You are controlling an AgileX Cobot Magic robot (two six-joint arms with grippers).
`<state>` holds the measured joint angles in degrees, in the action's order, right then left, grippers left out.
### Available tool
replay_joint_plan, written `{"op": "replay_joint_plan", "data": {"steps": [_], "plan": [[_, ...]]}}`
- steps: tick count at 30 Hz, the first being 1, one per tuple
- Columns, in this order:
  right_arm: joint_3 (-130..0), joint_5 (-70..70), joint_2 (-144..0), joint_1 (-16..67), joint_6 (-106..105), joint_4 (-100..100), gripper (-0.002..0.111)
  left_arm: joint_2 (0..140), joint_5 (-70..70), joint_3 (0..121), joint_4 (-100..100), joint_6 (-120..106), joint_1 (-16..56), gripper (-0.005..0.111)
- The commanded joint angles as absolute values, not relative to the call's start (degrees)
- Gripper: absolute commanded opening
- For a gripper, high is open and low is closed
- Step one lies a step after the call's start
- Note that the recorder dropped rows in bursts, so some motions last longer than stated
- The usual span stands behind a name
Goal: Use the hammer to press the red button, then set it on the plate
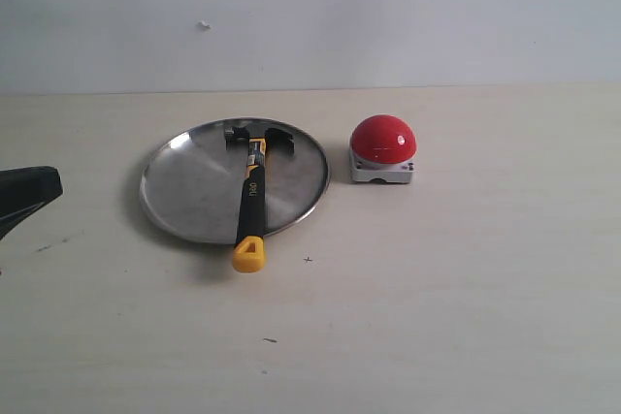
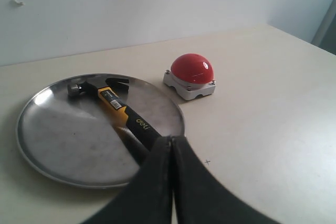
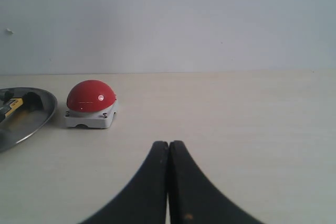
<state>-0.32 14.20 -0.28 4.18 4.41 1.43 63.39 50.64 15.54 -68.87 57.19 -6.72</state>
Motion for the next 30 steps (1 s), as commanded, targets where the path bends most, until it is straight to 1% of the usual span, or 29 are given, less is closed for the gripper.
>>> {"op": "replay_joint_plan", "data": {"steps": [1,6,12,18,23,30], "plan": [[0.0,13.78,0.0,3.86,4.58,1.38,0.0,62.71,50.78,15.18,-68.73,57.12,-6.93,0.0],[0.0,13.67,0.0,3.86,4.58,1.38,0.0,58.82,50.78,15.18,-68.73,57.12,-6.93,0.0],[0.0,13.67,0.0,3.86,4.58,1.38,0.0,45.27,47.4,15.32,-68.88,53.14,-6.93,0.0],[0.0,13.67,0.0,3.86,4.58,1.38,0.0,34.65,41.71,15.18,-70.93,68.45,-7.04,0.0],[0.0,13.67,0.0,3.86,4.58,1.38,0.0,32.08,33.75,15.18,-70.93,78.36,-7.04,0.0],[0.0,13.67,0.0,3.86,4.58,1.38,0.0,32.08,34.14,15.18,-71.19,78.53,-7.04,0.0]]}}
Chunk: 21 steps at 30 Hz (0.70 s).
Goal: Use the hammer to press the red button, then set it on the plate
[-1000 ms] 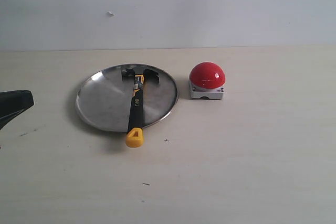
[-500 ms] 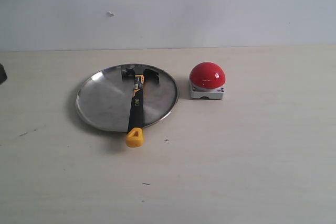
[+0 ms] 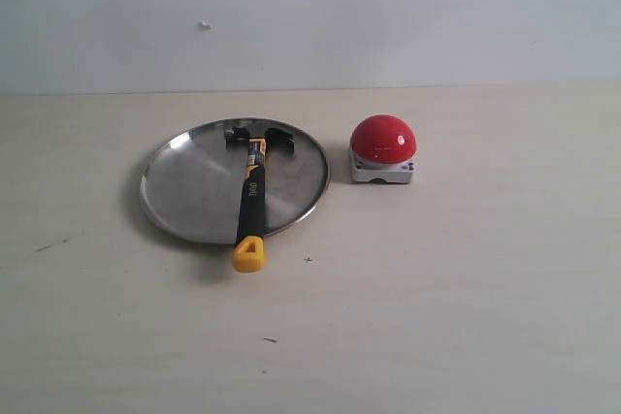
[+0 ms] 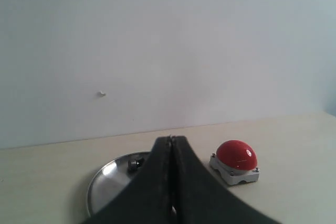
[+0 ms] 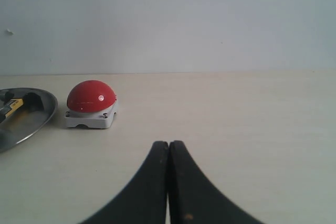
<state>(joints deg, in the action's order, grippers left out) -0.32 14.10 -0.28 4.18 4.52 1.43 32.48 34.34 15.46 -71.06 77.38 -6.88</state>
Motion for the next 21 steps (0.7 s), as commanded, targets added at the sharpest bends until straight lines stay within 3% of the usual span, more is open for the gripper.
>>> {"op": "replay_joint_plan", "data": {"steps": [1,9,16,21], "plan": [[0.0,13.67,0.0,3.86,4.58,1.38,0.0,32.08,34.83,15.08,-71.19,78.64,-7.04,0.0],[0.0,13.67,0.0,3.86,4.58,1.38,0.0,30.34,32.78,13.09,-65.61,72.95,-7.04,0.0],[0.0,13.56,0.0,3.86,4.58,1.38,0.0,24.64,27.39,4.01,-37.78,48.3,-7.04,0.0],[0.0,13.56,0.0,3.86,4.58,1.38,0.0,18.64,12.81,2.6,-26.68,41.15,-7.04,0.0]]}}
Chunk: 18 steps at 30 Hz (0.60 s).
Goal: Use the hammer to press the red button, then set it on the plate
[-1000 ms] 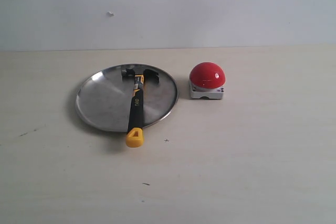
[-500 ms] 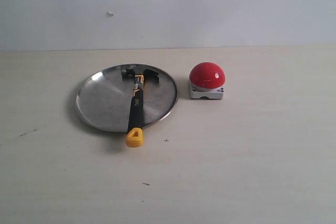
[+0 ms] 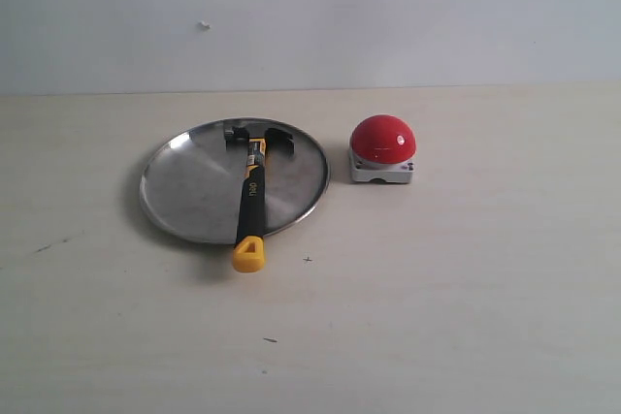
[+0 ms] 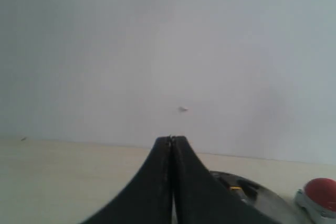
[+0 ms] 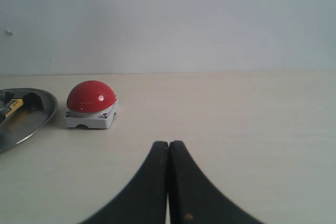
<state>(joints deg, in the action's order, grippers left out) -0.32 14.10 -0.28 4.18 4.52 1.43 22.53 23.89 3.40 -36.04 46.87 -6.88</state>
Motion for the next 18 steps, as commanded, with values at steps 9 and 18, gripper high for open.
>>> {"op": "replay_joint_plan", "data": {"steps": [9,18], "plan": [[0.0,13.56,0.0,3.86,4.58,1.38,0.0,9.62,-12.67,2.6,-21.76,27.0,-7.04,0.0],[0.0,13.56,0.0,3.86,4.58,1.38,0.0,2.16,-16.8,0.0,-20.99,27.22,-7.04,0.0]]}}
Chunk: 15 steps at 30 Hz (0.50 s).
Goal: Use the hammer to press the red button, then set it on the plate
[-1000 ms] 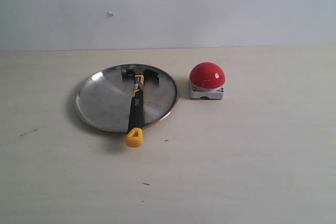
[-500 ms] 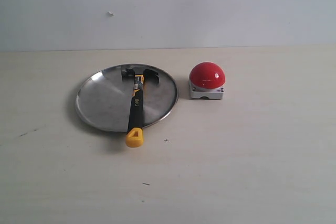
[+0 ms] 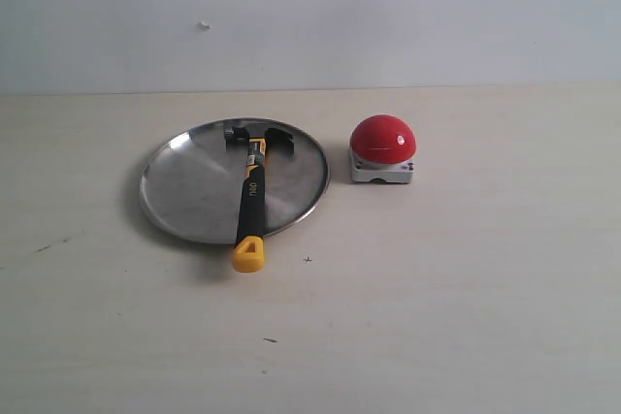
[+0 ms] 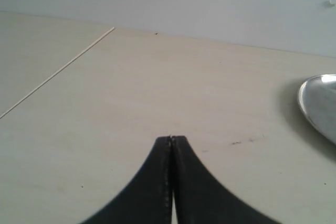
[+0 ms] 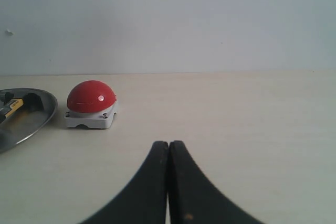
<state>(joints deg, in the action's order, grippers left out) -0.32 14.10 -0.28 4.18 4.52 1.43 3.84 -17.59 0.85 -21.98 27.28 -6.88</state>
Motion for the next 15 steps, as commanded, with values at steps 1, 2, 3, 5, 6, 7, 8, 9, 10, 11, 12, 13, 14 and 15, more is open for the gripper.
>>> {"op": "replay_joint_plan", "data": {"steps": [1,2,3,5,6,7,8,9,10,11,12,13,14,15], "plan": [[0.0,13.56,0.0,3.86,4.58,1.38,0.0,1.76,-18.06,0.0,-19.52,27.22,-7.04,0.0],[0.0,13.56,0.0,3.86,4.58,1.38,0.0,1.43,-18.19,0.0,-19.16,27.22,-7.04,0.0],[0.0,13.56,0.0,3.86,4.58,1.38,0.0,1.13,-18.07,0.0,-19.06,27.22,-7.04,0.0],[0.0,13.56,0.0,3.86,4.58,1.38,0.0,0.52,-18.42,0.0,-18.53,27.22,-7.04,0.0],[0.0,13.56,0.0,3.86,4.58,1.38,0.0,0.35,-18.69,0.0,-18.1,27.22,-7.04,0.0],[0.0,13.56,0.0,3.86,4.58,1.38,0.0,0.25,-19.2,0.0,-17.24,27.22,-7.04,0.0],[0.0,13.56,0.0,3.86,4.58,1.38,0.0,0.13,-19.75,0.0,-15.54,27.36,-7.04,0.0],[0.0,13.56,0.0,3.86,4.58,1.38,0.0,0.0,-20.09,0.0,-14.25,27.36,-7.04,0.0],[0.0,13.56,0.0,3.86,4.58,1.38,0.0,0.0,-20.33,0.0,-14.05,27.36,-7.04,0.0],[0.0,13.56,0.0,3.86,4.58,1.38,0.0,0.0,-20.33,0.0,-14.05,27.36,-7.04,0.0],[0.0,13.56,0.0,3.86,4.58,1.38,0.0,0.0,-20.33,0.0,-14.05,27.36,-7.04,0.0],[0.0,13.56,0.0,3.86,4.58,1.38,0.0,0.0,-20.33,0.0,-14.05,27.36,-7.04,0.0],[0.0,13.56,0.0,3.86,4.58,1.38,0.0,0.0,-20.33,0.0,-14.05,27.36,-7.04,0.0],[0.0,13.56,0.0,3.86,4.58,1.38,0.0,0.0,-20.33,0.0,-14.05,27.36,-7.04,0.0]]}}
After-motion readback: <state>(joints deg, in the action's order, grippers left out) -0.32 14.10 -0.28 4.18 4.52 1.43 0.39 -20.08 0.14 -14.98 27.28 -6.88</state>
